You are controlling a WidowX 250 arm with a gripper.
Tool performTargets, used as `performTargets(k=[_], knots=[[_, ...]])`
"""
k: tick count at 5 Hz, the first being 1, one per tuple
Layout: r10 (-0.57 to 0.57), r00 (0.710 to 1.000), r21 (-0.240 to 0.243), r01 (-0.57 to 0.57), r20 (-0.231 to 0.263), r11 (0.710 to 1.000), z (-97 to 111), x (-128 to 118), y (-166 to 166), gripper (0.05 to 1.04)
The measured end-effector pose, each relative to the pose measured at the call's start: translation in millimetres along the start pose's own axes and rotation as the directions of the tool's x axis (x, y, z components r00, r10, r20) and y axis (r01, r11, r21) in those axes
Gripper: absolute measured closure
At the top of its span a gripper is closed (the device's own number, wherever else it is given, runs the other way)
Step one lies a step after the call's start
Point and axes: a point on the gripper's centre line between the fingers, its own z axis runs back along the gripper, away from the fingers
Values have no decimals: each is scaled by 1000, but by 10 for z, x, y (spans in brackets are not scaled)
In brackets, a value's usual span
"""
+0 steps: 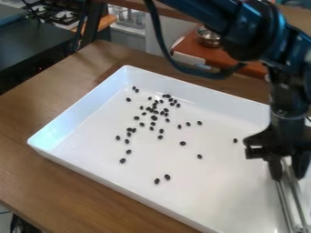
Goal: Sweep into pile
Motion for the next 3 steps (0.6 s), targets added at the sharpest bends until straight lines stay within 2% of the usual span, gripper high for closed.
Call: performTargets(k=[1, 2, 3], knots=[[-50, 997, -51, 47, -52, 998, 99, 210, 189, 742], [-127, 989, -94, 120, -69, 988, 215, 381, 470, 742], [-253, 965, -127, 242, -73, 962, 312, 506, 864, 742]])
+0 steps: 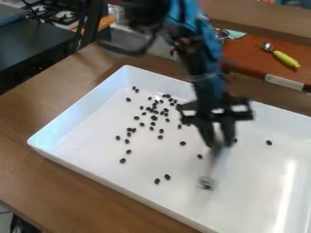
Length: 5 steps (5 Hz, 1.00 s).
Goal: Sweep into pile
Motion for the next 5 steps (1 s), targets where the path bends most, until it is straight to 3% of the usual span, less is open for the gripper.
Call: performTargets(k=[2, 3, 4, 5], knots=[[-123, 990, -10, 124, 71, 992, 382, 156, 772, 742], [-96, 984, -26, 101, 148, 995, 656, 370, 963, 742], [-74, 989, -129, 91, 131, 987, 829, 301, 612, 742], [-54, 993, -169, 72, 107, 983, 812, 243, 53, 742]])
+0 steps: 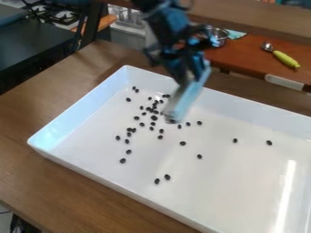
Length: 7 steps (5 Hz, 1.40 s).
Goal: Sweep into pile
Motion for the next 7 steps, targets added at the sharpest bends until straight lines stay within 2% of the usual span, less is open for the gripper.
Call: performTargets(k=[1, 2, 3, 4, 5, 7], knots=[[33, 999, 16, -33, 1, 999, -241, 40, -419, 742], [47, 999, 40, -46, -26, 998, -700, -27, -733, 742], [57, 998, 76, -55, -15, 996, -1171, -97, -999, 742], [90, 996, 90, -87, -26, 992, -1513, -152, -1180, 742], [98, 995, 107, -96, -12, 990, -1622, -113, -1151, 742], [71, 997, 107, -74, 23, 991, -1666, -14, -1121, 742]])
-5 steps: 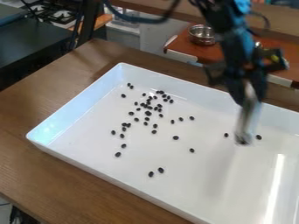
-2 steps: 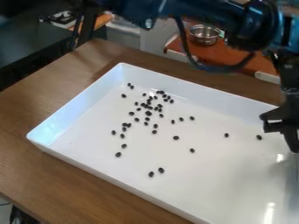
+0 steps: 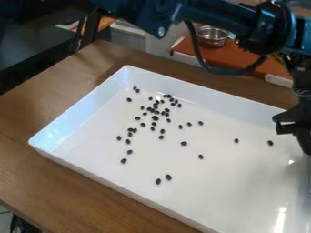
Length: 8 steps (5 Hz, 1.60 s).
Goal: Sweep into pile
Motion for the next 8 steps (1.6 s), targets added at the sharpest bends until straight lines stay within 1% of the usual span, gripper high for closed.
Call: performTargets(k=[1, 2, 3, 4, 5, 6, 7, 8], knots=[[4, 1000, 11, -4, 11, 1000, 54, 40, 302, 742], [-12, 1000, 32, 11, 29, 999, 256, 89, 642, 742], [1, 999, 36, -3, 37, 999, 508, 106, 988, 742], [-21, 999, 14, 21, 37, 1000, 719, 121, 1084, 742], [6, 998, 18, -7, 56, 1000, 879, 280, 1434, 742], [2, 998, -1, -2, 63, 1000, 1004, 369, 1618, 742], [-36, 999, -51, 37, 27, 998, 928, 230, 1263, 742], [-85, 996, -98, 84, -2, 992, 833, 22, 696, 742]])
